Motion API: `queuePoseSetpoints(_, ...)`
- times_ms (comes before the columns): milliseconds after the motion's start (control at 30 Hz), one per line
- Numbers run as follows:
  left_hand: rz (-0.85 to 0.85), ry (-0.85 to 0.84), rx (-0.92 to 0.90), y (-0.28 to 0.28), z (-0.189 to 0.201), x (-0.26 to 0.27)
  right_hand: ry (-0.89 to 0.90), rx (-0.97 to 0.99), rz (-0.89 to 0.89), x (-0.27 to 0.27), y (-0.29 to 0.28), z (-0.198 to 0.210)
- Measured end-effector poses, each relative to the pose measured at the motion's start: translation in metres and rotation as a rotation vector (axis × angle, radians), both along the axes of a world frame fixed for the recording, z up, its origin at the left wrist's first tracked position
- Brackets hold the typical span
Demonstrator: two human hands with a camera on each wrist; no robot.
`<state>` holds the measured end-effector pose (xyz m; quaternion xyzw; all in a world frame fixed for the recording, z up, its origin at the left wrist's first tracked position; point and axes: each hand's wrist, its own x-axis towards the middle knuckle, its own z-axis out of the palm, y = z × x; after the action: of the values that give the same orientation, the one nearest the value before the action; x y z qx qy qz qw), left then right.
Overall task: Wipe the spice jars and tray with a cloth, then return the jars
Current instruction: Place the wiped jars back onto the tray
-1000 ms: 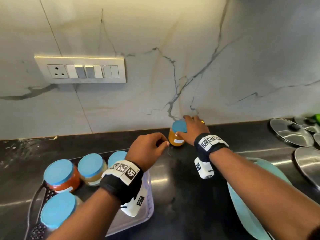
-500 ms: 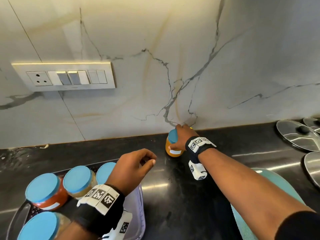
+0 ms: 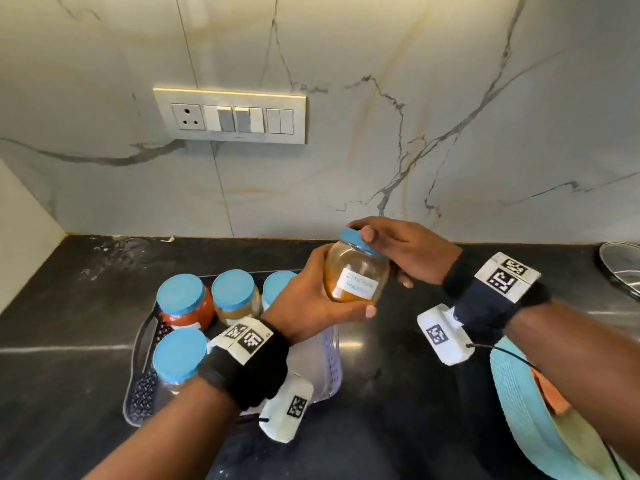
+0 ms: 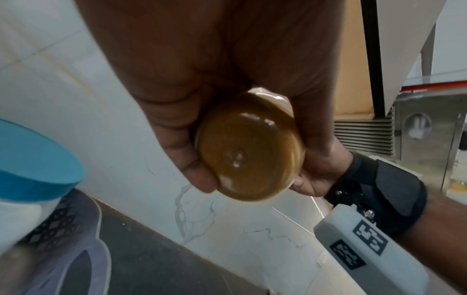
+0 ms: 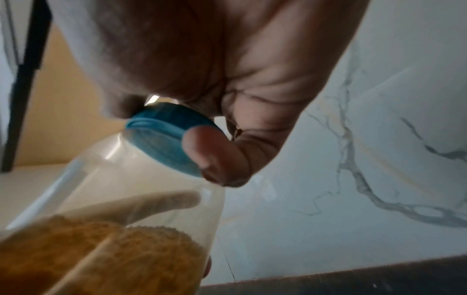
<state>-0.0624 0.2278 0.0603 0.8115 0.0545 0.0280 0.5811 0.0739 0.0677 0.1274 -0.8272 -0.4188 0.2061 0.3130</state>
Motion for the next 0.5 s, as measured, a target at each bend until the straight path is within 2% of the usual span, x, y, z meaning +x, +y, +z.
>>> queuePoseSetpoints(33, -0.002, -0.001, -0.012, 0.003, 0.002, -0.006, -0.026, 0.008, 0.031, -0.005, 0.005, 0.002)
queuePoseSetpoints(133, -0.003, -0.021, -0.002, 0.007, 0.007, -0.031, -0.259, 0.023, 0.145, -0.022, 0.022, 0.0)
queuePoseSetpoints(300, 0.189, -0.142, 0.072, 0.017, -0.004, -0.071, -0.517, -0.039, 0.145, -0.067, 0.059, -0.005)
queuePoseSetpoints(367, 0.205, -0.15, 0.059, 0.027, -0.012, -0.086, -0.496, -0.054, 0.15, -0.08, 0.073, -0.009)
queuePoseSetpoints(500, 0.228, -0.112, 0.055, 0.055, -0.031, -0.116, -0.208, -0.093, 0.225, -0.096, 0.091, -0.024)
